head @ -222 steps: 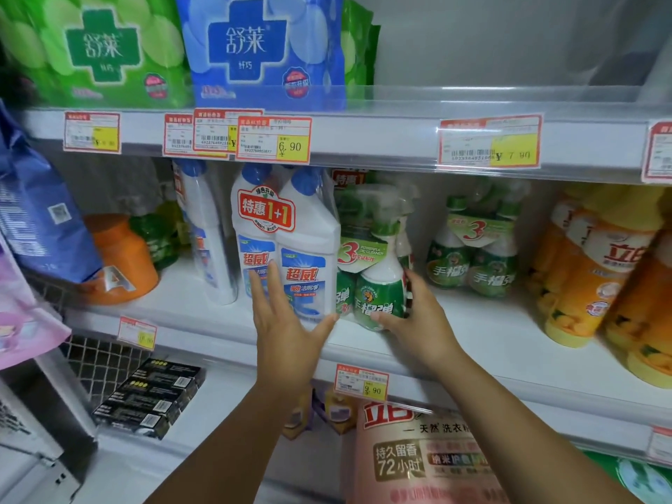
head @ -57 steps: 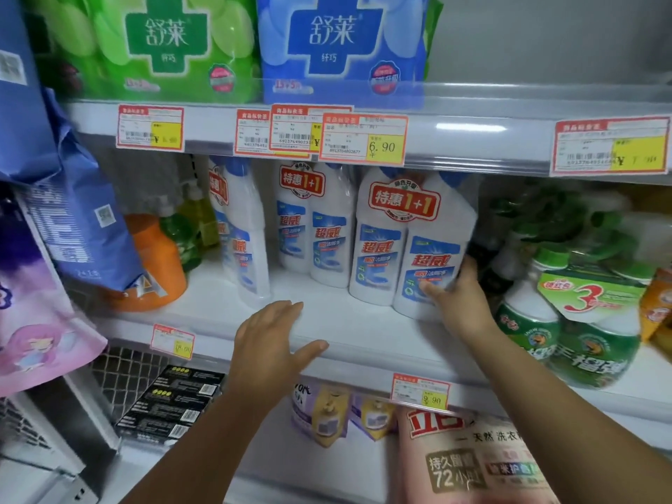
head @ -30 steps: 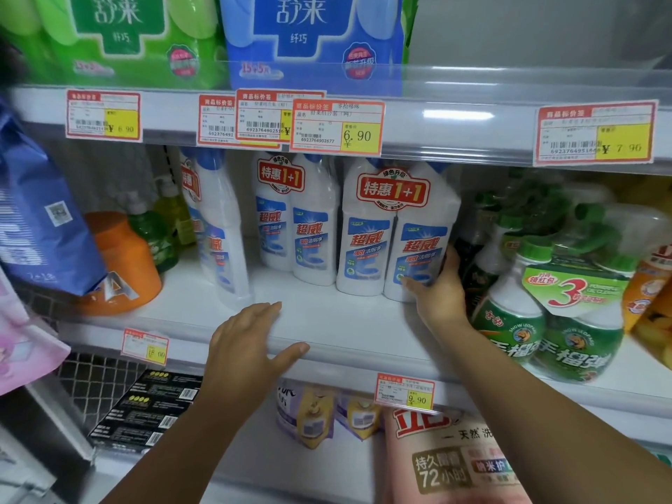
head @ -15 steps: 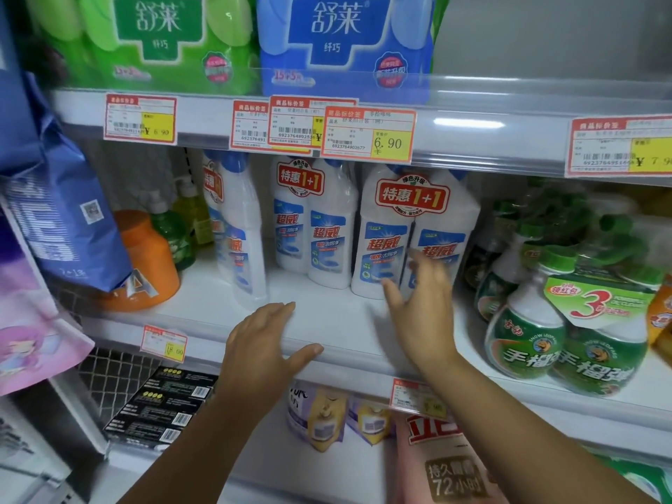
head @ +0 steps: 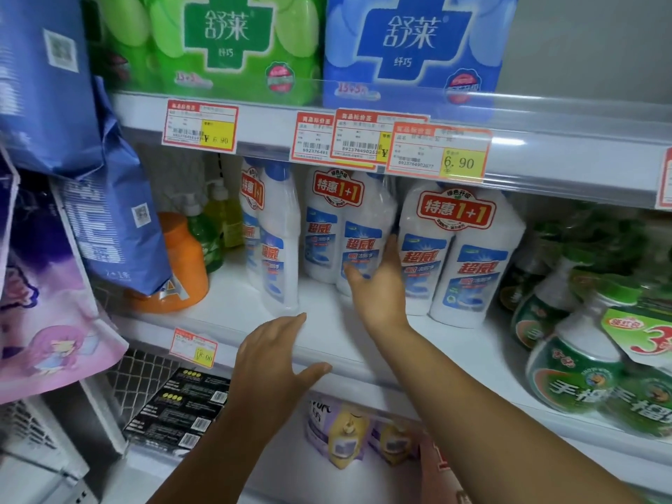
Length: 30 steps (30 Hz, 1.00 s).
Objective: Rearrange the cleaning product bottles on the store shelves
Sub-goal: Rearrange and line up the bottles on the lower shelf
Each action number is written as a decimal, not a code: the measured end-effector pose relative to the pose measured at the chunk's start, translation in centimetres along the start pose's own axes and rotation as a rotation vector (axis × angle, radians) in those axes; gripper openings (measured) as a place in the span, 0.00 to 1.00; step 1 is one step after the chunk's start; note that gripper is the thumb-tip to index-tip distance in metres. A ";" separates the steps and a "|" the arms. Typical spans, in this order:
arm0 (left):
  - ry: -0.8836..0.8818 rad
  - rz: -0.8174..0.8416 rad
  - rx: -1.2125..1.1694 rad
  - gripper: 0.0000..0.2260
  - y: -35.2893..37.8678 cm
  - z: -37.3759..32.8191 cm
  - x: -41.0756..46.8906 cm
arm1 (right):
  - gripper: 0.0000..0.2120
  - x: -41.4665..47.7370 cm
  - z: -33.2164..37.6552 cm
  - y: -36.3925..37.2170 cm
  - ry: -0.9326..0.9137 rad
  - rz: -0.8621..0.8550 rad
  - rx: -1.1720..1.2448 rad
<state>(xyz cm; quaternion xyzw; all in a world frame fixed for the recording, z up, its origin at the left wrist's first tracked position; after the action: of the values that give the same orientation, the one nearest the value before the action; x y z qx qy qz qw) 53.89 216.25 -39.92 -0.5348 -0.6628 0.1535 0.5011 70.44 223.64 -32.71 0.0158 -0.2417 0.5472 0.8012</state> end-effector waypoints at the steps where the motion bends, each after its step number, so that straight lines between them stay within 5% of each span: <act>1: 0.001 -0.001 -0.004 0.32 -0.1 0.1 0.0 | 0.35 0.2 0.0 0.0 -0.008 -0.028 -0.026; 10: -0.002 -0.021 -0.032 0.33 -0.4 0.9 -0.2 | 0.29 1.7 -0.5 -0.1 0.006 -0.093 -0.334; 19: -0.022 -0.005 0.006 0.32 0.0 0.6 -0.2 | 0.20 1.2 -0.3 -2.2 0.012 0.016 -0.309; 30: 0.020 0.029 0.108 0.33 0.3 -1.4 -0.2 | 0.18 -3.5 -3.9 -15.5 0.132 0.047 -0.117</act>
<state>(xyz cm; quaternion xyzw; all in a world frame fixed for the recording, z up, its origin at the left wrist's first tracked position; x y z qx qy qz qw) 55.21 215.71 -39.68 -0.5180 -0.6407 0.1908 0.5337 84.57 215.52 -33.88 -0.0728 -0.2203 0.5505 0.8019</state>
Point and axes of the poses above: each hand's wrist, its own x-axis towards the middle knuckle, its own y-axis out of the palm, z = x × y, the point moved 6 cm from there along x, towards the middle knuckle, and after that the axes turned 4 degrees about y, right-handed, at the moved point
